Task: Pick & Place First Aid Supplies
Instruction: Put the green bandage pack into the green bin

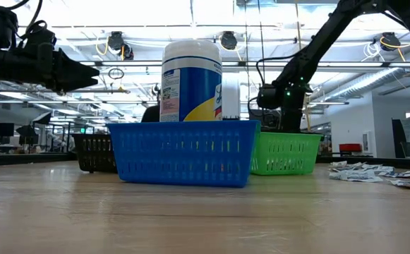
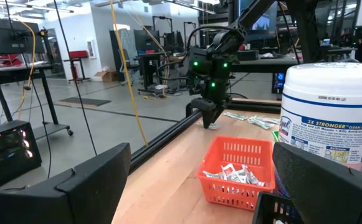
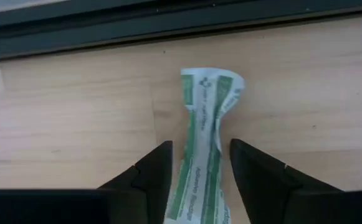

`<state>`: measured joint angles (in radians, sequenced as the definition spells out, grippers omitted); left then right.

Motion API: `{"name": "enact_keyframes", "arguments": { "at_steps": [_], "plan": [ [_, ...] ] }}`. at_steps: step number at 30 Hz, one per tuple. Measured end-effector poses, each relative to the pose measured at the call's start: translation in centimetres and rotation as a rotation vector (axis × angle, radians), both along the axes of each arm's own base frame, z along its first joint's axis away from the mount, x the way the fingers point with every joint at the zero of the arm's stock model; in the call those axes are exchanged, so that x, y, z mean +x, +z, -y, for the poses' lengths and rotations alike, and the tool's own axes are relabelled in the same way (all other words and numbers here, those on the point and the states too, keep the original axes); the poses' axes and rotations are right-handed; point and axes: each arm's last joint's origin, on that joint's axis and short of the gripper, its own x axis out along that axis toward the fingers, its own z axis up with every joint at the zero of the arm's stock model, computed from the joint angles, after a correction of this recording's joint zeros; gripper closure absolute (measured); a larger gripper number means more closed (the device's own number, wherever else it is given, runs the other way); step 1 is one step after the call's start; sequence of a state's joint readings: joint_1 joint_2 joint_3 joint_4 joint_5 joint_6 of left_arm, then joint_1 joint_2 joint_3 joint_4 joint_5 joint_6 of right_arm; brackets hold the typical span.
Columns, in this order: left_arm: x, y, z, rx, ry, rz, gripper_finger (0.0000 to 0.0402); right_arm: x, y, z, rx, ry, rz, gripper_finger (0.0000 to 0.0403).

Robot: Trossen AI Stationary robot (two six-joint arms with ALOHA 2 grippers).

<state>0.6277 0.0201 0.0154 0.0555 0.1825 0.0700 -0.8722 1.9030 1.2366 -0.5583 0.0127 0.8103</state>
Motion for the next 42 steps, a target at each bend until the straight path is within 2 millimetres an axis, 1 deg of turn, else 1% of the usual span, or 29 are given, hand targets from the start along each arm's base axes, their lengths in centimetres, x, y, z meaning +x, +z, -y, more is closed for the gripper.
{"name": "enact_keyframes", "arguments": {
  "at_steps": [4,9,11,14,22,26,32,38,42],
  "plan": [
    [0.0,0.0,0.0,0.000,0.000,0.000,0.0004,0.0,-0.1,0.0,-0.015,0.040,-0.027,0.0295],
    [0.0,0.0,0.0,0.000,0.000,0.000,0.0004,-0.2,-0.1,0.0,-0.021,0.099,-0.041,0.0376],
    [0.0,0.0,0.0,0.000,0.000,0.000,0.0004,-0.2,0.1,0.0,-0.032,0.132,-0.039,0.0394],
    [0.0,0.0,0.0,0.000,0.000,0.000,0.0004,-0.3,0.9,-0.3,-0.028,0.143,-0.028,0.0391],
    [0.0,0.0,0.0,0.000,0.000,0.000,0.0004,-1.5,4.4,-1.7,-0.031,0.130,-0.026,0.0400],
    [0.0,0.0,0.0,0.000,0.000,0.000,0.0004,-2.1,5.9,-2.8,0.007,0.105,-0.008,0.0401],
    [0.0,0.0,0.0,0.000,0.000,0.000,0.0004,-2.6,7.6,-4.3,0.046,0.074,0.014,0.0402],
    [0.0,0.0,0.0,0.000,0.000,0.000,0.0004,-2.2,8.7,-6.0,0.057,0.067,0.013,0.0402],
    [0.0,0.0,0.0,0.000,0.000,0.000,0.0004,-0.8,9.3,-7.8,0.061,0.111,0.047,0.0402]
  ]
}}
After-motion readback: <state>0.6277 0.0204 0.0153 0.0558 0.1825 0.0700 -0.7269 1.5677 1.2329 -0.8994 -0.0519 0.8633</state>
